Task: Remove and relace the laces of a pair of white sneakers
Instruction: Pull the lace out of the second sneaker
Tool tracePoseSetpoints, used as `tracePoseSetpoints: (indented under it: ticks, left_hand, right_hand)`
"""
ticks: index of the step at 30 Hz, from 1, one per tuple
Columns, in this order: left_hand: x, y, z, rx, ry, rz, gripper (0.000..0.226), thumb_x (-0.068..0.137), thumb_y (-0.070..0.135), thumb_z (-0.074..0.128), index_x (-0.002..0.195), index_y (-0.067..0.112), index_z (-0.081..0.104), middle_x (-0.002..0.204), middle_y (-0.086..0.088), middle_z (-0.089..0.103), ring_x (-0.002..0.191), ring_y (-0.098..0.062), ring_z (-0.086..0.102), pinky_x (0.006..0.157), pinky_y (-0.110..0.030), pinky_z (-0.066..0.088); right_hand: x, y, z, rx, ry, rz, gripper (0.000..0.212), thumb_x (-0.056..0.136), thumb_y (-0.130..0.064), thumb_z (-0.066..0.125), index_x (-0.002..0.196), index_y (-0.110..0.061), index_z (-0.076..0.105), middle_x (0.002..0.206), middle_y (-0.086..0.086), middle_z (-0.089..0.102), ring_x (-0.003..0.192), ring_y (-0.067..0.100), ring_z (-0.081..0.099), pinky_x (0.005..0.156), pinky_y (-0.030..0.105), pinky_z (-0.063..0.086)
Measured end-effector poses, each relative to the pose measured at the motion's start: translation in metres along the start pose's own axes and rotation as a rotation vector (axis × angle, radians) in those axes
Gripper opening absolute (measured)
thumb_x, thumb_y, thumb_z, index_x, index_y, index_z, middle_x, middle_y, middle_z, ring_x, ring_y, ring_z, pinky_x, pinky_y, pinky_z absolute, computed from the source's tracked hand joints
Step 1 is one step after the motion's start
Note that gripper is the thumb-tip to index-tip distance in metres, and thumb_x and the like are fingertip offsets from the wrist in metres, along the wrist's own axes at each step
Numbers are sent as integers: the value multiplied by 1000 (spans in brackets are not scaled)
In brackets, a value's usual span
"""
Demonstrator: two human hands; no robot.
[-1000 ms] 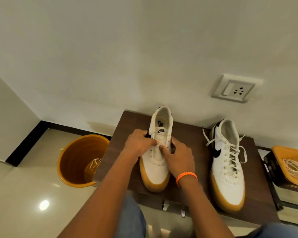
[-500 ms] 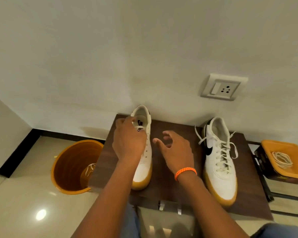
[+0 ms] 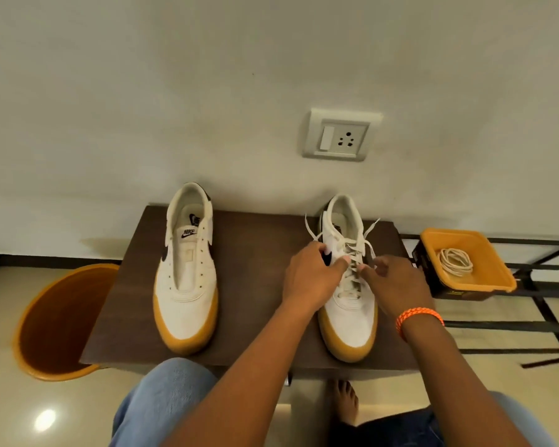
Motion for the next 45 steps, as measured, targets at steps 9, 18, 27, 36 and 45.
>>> tracePoseSetpoints:
  ticks: [9,18,27,36,45]
  left_hand:
    - [14,-7,-4,113,33,3,38,85,58,67,114,33,67,108,12,72,99,-15,68,78,-34,53]
    - [3,-38,-57,142,53,-23,33,88,50,73,116,31,70,105,12,73,96,-13,70,85,-41,62]
    - [14,-26,-103,73,212,53,44,93,49,73,136,38,64,101,14,71,95,-6,68,90,-42,59]
    - [25,-17,-92,43,117,167,50,96,25,72,138,48,59,94,16,70,93,-2,67,90,-34,57]
    - [25,-10,-86,126,49,238,25,102,18,63,106,37,79,101,18,76,91,-1,69,86,-31,60]
  right_hand:
    - [13,-10,31,-15,-93,-38,41,94,-53,64,126,-29,71,101,4,74,95,27,69,80,36,57]
    - [-10,-47,68,-48,-157,-93,48,91,-62,65,125,-29,70,102,1,72,90,23,69,78,39,60]
    - [-10,-112,24,44,97,-349,7,94,-23,67,89,-28,67,92,-3,59,79,11,56,63,26,42]
    - [-13,-121,41,-125,113,-434,29,96,-25,69,125,-26,67,110,-3,48,93,16,55,69,27,46]
    - [-4,-115,34,88,39,-410,7,91,-17,71,94,-23,74,106,-5,52,83,8,55,68,18,43]
Point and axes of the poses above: each hand's wrist, its own x-axis towards the middle knuckle, its own z-axis out of the palm, y = z × x, the point moved 10 cm from there along x, towards the middle knuckle
